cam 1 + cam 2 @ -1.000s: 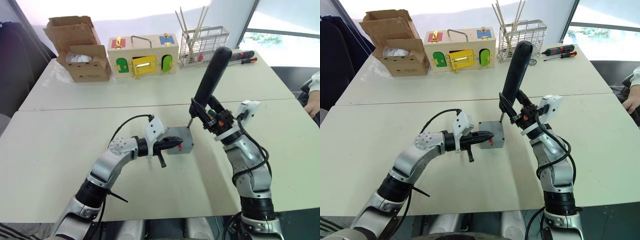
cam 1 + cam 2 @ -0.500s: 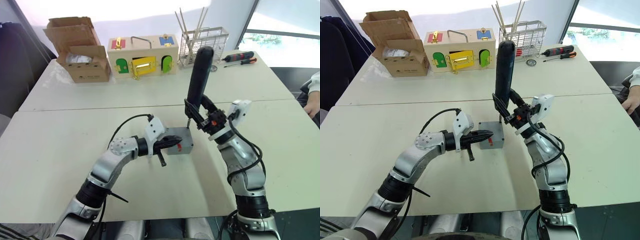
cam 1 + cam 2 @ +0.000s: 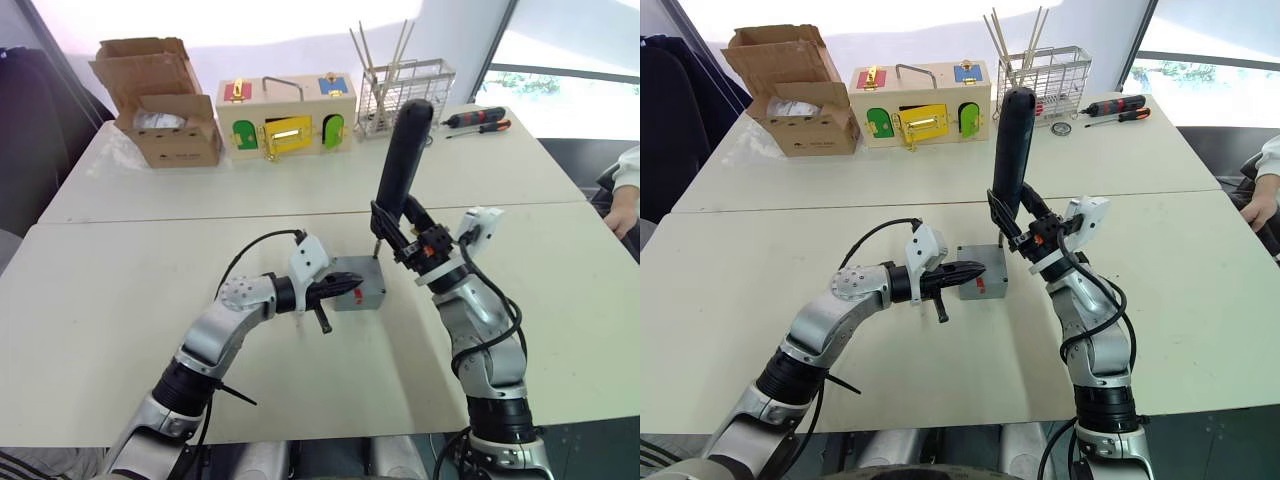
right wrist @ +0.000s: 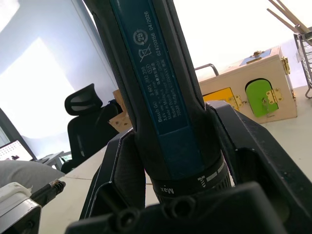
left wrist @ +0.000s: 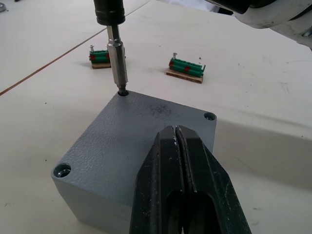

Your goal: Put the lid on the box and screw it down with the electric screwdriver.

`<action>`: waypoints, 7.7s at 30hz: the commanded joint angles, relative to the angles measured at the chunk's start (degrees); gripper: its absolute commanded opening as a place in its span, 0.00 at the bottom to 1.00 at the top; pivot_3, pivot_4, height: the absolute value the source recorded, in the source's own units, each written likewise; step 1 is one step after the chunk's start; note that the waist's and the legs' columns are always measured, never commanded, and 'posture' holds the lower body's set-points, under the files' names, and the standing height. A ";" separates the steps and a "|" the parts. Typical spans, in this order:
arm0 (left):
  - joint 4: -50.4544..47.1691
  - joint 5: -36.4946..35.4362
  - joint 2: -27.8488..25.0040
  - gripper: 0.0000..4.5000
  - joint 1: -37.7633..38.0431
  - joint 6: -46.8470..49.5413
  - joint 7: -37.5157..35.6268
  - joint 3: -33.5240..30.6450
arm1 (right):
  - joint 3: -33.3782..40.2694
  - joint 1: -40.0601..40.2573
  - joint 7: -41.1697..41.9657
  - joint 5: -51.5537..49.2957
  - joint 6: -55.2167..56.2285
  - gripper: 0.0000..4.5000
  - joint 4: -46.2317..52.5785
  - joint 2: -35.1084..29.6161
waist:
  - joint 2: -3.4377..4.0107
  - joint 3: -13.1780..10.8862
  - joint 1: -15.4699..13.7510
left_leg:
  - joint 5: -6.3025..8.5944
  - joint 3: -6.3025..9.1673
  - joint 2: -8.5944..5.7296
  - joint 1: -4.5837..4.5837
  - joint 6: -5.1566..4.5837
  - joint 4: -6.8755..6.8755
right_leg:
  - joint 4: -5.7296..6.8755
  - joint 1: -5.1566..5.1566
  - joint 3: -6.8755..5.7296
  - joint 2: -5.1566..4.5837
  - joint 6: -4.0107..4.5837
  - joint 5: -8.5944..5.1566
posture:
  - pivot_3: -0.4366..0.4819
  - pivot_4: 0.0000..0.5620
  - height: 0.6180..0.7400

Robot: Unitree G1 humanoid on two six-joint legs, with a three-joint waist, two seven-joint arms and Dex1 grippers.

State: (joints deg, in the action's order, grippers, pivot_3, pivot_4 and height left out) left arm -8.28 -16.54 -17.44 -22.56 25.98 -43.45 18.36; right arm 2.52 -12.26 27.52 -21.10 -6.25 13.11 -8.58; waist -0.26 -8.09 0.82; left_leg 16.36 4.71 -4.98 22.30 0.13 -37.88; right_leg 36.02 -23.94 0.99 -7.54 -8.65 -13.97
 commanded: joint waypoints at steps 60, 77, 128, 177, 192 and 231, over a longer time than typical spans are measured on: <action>-0.09 1.12 0.31 0.00 1.08 0.53 0.13 -0.18 | -4.84 5.35 1.06 2.46 -3.11 0.43 -6.38 -1.95 | -0.38 0.69 -0.11 | 0.38 0.02 0.86 -1.77 0.15 0.85 | -0.91 1.63 -0.07 0.60 0.48 -0.39 | 0.48 0.27 0.95; -1.02 0.16 -0.40 0.00 2.84 0.05 -0.53 -1.50 | 3.33 -3.04 -2.76 -8.34 -15.48 0.43 12.31 -8.35 | 0.01 0.24 -0.27 | 0.39 0.06 0.86 -1.34 0.15 0.83 | -0.92 1.29 -0.07 0.59 0.50 -0.39 | 0.48 0.27 0.95; -25.78 -12.78 -4.57 0.00 2.59 14.37 6.85 -3.54 | -5.75 -29.38 13.51 -4.59 -60.51 0.43 -45.36 -55.87 | 0.65 -1.77 -1.50 | 0.06 -0.21 0.81 1.00 0.48 -0.34 | -0.68 -0.59 -0.03 0.61 0.63 0.13 | 0.48 0.27 0.95; -1.48 1.66 -3.46 0.00 0.51 4.17 5.31 -0.98 | -6.94 1.26 18.81 -11.52 -45.49 1.00 19.08 -37.25 | 0.25 -1.65 -1.59 | -0.04 0.03 0.80 0.90 0.66 -0.42 | -0.48 -0.52 -0.12 0.67 0.51 0.22 | 0.48 0.27 0.95; 7.55 5.64 -5.07 0.00 -2.13 -2.09 3.38 -5.78 | -3.88 2.30 16.46 -8.18 -46.01 1.00 23.22 -44.80 | 0.24 -1.65 -1.49 | -0.04 0.02 0.79 0.90 0.66 -0.43 | -0.46 -0.52 -0.11 0.68 0.51 0.22 | 0.48 0.27 0.95; -1.04 4.75 -3.19 0.00 3.92 -0.45 2.71 -2.08 | -12.22 -0.52 28.29 7.33 -26.04 1.00 11.19 -39.21 | 0.25 -1.64 -1.61 | -0.07 0.00 0.81 0.86 0.71 -0.45 | -0.35 -0.54 -0.08 0.68 0.51 0.21 | 0.48 0.27 0.95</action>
State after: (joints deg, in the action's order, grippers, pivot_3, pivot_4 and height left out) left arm -8.12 -11.84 -21.08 -17.96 26.87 -40.35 16.35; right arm -11.76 -13.02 56.41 -13.33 -32.23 22.34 -47.64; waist -0.01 -9.73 -0.79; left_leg 16.29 4.71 -4.17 23.16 0.84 -38.33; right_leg 35.67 -24.48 0.91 -6.86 -8.14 -13.75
